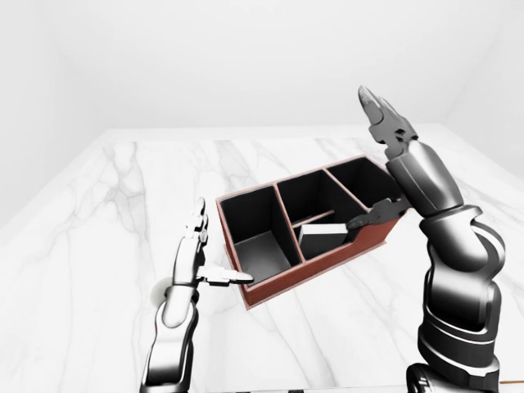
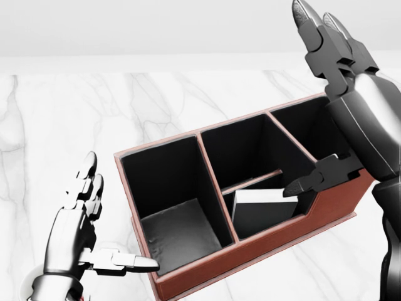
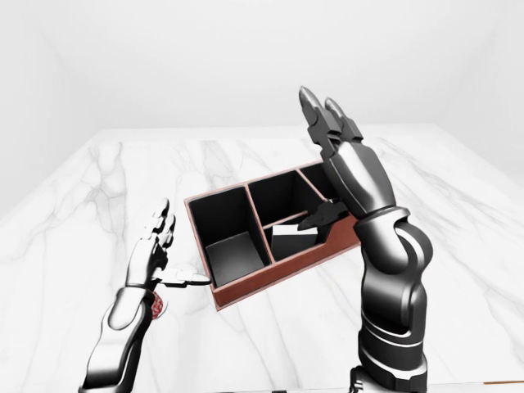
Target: Pick up the book and place it in the back compartment of the caddy.
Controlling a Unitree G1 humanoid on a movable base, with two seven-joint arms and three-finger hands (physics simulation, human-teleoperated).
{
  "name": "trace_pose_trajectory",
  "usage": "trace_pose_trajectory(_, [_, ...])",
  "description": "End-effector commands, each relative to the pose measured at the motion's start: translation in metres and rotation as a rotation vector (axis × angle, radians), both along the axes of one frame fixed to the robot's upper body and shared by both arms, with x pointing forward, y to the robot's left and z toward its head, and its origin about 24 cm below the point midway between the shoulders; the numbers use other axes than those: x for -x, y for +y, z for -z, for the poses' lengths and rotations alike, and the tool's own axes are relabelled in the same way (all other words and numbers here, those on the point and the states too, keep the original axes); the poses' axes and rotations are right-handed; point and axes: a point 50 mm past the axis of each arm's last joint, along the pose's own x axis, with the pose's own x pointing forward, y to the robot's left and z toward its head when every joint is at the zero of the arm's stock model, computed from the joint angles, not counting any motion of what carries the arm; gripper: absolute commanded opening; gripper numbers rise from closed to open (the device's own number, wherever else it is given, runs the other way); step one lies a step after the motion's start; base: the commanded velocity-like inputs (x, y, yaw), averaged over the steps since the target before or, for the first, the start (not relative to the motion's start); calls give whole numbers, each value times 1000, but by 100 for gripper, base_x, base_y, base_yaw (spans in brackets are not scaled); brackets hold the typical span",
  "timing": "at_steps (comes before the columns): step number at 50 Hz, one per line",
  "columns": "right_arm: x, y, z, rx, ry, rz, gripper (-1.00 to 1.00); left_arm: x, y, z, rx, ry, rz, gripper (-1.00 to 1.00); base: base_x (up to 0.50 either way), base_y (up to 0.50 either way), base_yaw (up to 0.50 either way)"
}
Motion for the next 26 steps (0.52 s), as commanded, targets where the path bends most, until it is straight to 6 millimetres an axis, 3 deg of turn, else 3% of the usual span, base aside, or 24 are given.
trace_pose_trajectory(1, [26,2,-19,-38,-136,-63,100,2,0,-11,6,-47,5,100,0,0,0])
trace_pose_trajectory(11, [47,2,-27,-100,-226,-118,100,8,0,-34,21,-148,13,100,0,0,0])
trace_pose_trajectory(21, [63,4,-26,-134,-259,-160,100,29,2,-93,39,-413,27,100,0,0,0])
trace_pose_trajectory(26, [71,8,-32,-125,-297,-187,100,33,4,-104,47,-467,26,100,0,0,0])
